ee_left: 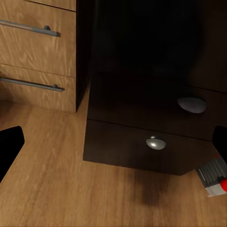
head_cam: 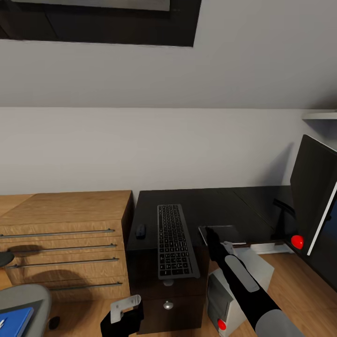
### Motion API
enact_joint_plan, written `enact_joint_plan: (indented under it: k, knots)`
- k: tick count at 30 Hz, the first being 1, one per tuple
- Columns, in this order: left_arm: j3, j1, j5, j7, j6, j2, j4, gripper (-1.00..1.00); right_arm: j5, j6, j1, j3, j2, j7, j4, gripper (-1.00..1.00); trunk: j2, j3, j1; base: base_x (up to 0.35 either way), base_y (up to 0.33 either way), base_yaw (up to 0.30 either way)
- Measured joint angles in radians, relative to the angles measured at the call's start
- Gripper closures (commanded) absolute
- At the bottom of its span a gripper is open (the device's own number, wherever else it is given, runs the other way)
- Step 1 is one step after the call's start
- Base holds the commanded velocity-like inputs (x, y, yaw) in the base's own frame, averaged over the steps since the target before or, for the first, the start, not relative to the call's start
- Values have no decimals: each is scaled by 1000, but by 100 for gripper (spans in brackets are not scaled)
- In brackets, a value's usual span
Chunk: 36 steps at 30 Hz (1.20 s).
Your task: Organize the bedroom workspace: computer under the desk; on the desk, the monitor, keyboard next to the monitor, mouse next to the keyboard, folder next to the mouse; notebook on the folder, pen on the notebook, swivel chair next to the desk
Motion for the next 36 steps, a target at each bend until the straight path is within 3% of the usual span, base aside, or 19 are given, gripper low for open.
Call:
enact_joint_plan:
  k: [30,36]
  knots:
    - [2,0,-1,-1,1,0,6,-100,0,0,0,0,-1,-1,0,-100,0,0,0,-33,-3,0]
    - [3,0,-1,-1,1,0,6,-100,0,1,0,0,-1,-1,0,-100,0,0,1,-206,-35,0]
